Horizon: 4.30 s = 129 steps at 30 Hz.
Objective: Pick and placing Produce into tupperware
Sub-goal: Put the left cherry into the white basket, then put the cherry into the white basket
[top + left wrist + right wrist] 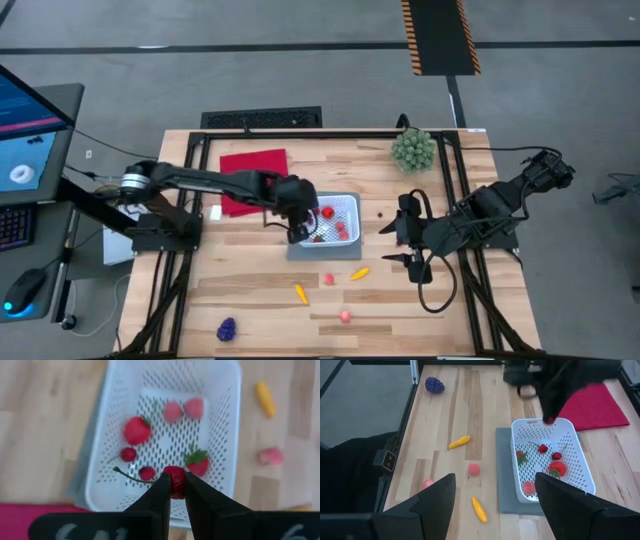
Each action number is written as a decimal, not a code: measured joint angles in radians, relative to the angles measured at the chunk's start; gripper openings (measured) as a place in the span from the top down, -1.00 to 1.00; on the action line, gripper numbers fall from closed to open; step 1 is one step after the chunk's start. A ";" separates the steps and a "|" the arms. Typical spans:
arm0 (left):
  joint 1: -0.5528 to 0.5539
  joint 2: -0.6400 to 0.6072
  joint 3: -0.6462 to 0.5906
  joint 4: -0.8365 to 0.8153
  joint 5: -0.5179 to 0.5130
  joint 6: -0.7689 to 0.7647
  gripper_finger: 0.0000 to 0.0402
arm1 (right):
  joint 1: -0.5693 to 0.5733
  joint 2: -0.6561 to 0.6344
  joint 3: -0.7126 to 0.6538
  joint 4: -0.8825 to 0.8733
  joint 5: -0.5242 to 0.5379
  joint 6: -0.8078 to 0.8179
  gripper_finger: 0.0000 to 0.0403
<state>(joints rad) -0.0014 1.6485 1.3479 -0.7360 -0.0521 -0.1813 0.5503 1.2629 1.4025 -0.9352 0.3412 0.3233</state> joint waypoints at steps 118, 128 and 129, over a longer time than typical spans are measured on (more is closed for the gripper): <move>-0.906 -0.192 0.139 -0.329 -0.850 -0.487 -0.11 | -0.388 0.001 -0.871 0.338 -0.370 0.245 0.40; -0.905 -0.192 0.139 -0.329 -0.850 -0.487 -0.11 | -0.387 0.001 -0.867 0.408 -0.397 0.195 0.61; -0.905 -0.192 0.139 -0.329 -0.850 -0.487 -0.11 | -0.387 0.001 -0.860 0.407 -0.399 0.192 0.61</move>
<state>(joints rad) -0.9066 1.4567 1.4868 -1.0649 -0.9024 -0.6682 0.1635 1.2640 0.5422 -0.5286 -0.0578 0.5154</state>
